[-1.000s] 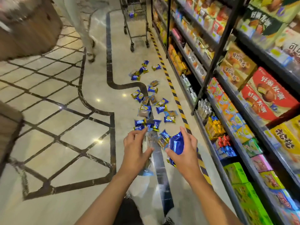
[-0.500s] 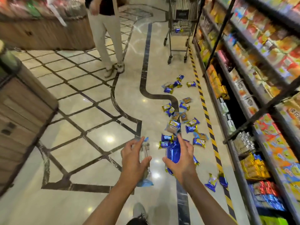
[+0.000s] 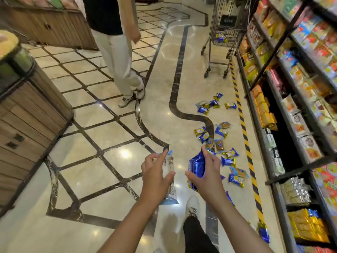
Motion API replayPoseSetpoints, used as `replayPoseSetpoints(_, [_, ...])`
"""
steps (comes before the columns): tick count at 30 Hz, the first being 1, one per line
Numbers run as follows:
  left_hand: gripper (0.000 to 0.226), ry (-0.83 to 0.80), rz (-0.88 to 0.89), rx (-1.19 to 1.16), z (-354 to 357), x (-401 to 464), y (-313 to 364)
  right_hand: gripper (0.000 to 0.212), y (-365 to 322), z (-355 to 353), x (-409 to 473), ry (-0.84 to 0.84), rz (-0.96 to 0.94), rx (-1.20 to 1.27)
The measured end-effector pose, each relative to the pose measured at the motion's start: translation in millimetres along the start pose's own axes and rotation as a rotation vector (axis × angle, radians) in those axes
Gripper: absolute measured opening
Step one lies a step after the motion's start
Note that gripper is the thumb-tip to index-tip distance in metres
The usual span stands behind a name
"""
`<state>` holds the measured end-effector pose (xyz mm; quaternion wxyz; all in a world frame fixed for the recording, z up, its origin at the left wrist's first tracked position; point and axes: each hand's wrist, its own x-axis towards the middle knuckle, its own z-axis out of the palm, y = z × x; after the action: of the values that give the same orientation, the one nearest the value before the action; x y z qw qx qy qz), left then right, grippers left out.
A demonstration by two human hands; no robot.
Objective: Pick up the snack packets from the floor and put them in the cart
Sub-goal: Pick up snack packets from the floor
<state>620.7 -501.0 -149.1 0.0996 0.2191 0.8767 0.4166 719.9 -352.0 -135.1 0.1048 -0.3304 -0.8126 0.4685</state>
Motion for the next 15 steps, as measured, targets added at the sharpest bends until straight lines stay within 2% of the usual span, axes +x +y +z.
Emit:
replayPoseSetpoints(7, [0.075, 0.032, -0.068, 0.047, 10, 99, -2, 0.094, -7, 9, 118, -0.063, -0.067, 0.014])
replayPoseSetpoints(15, [0.074, 0.097, -0.156, 0.079, 38, 218, 26, 0.096, -17, -8, 263, -0.171, -0.136, -0.008])
